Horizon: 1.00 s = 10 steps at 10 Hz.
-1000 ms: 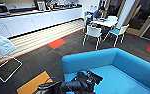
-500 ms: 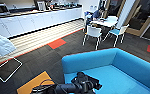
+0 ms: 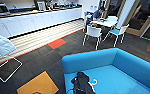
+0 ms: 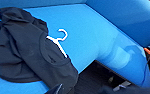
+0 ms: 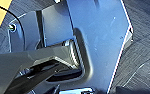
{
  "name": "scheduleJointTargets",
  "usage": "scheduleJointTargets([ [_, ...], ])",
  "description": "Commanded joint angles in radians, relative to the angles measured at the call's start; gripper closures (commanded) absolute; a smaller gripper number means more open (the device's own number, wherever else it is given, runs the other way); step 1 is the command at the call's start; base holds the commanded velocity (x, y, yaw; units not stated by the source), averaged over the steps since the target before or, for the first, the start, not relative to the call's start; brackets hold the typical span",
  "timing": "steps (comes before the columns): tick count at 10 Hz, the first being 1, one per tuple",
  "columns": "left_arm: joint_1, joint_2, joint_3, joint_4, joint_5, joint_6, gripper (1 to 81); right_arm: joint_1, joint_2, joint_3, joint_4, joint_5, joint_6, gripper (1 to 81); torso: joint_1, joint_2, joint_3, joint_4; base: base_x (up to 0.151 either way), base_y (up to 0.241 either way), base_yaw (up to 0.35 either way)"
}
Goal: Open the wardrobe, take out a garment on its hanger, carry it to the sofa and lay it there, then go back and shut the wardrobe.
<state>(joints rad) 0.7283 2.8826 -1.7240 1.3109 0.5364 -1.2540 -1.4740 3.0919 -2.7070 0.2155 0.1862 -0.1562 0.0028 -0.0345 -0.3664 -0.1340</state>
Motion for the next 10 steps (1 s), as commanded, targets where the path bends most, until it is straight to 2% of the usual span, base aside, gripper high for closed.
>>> scheduleJointTargets([
  [1,-0.045,-0.04,0.021,0.004,-0.01,0.002,1.0,0.005,0.003,0.007,0.002,-0.066,0.0,1.0,0.0,0.0,0.0,0.0,0.0,0.0,0.0],
  [6,0.153,-0.095,-0.063,0.004,-0.01,0.01,1.0,0.008,0.003,0.007,0.004,-0.067,0.001,1.0,0.0,0.0,0.0,0.0,0.0,0.0,0.0],
  [7,0.197,-0.103,-0.097,0.005,-0.012,0.01,1.0,0.005,0.003,0.007,0.004,-0.067,0.001,1.0,0.0,0.0,0.038,0.0,0.0,0.0,0.0],
  [8,0.236,-0.109,-0.131,0.005,-0.013,0.01,1.0,0.005,0.003,0.007,0.002,-0.067,0.001,1.0,0.0,0.0,0.039,0.0,0.0,0.0,0.0],
  [9,0.268,-0.115,-0.178,0.01,-0.047,0.015,1.0,0.005,0.003,0.007,0.002,-0.067,0.001,1.0,0.0,0.0,0.049,0.0,0.0,0.0,0.0],
  [10,0.293,-0.129,-0.221,0.021,-0.105,0.015,1.0,0.005,0.003,0.007,0.002,-0.067,0.001,1.0,0.0,0.0,0.027,0.0,0.0,0.0,0.0],
])
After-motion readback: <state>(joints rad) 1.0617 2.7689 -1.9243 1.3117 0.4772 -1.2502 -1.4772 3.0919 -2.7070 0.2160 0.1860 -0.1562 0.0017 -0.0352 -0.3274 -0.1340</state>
